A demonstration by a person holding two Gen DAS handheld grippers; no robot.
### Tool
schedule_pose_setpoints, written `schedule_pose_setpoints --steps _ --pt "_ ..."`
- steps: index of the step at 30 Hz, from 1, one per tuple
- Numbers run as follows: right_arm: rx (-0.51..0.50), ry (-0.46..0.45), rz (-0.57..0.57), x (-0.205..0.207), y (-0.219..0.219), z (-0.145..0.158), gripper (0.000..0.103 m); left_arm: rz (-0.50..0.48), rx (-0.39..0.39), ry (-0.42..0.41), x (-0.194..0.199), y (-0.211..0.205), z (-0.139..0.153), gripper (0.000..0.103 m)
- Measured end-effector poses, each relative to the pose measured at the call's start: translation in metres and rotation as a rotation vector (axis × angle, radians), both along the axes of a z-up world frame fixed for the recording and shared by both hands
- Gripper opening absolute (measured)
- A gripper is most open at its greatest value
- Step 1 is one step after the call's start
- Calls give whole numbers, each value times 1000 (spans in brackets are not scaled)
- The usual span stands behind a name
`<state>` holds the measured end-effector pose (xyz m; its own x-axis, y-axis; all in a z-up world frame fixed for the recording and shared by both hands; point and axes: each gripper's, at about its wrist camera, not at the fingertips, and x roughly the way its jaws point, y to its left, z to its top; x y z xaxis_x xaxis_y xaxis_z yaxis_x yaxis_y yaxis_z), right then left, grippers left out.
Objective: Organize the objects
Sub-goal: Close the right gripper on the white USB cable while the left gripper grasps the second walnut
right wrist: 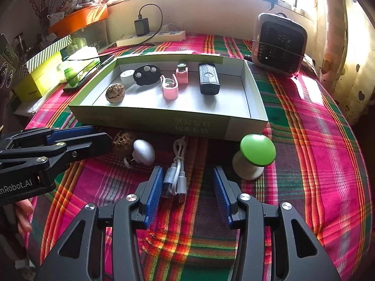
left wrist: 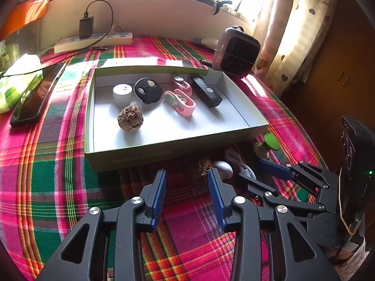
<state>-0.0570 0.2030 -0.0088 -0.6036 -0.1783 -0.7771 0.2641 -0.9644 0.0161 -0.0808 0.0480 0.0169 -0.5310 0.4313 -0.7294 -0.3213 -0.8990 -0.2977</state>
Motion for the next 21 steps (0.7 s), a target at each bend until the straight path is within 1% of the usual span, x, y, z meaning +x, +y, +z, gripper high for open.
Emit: schedule_pose_setpoints --steps 3,7,12,14,17,21 --pt "-6 0 7 0 1 0 45 -7 -2 -2 -3 5 1 36" --pt "-14 1 13 0 2 0 43 -12 -24 -3 -6 11 1 36" --pt "-16 5 25 1 4 1 32 -18 -41 0 -10 18 1 36" --pt "-11 6 19 1 6 1 24 -17 -62 0 -11 21 0 36" --pt "-17 6 10 1 13 1 24 -6 -55 -6 -13 21 -1 36" --pt "-15 7 10 3 18 1 24 -3 -75 -20 -14 25 -4 36"
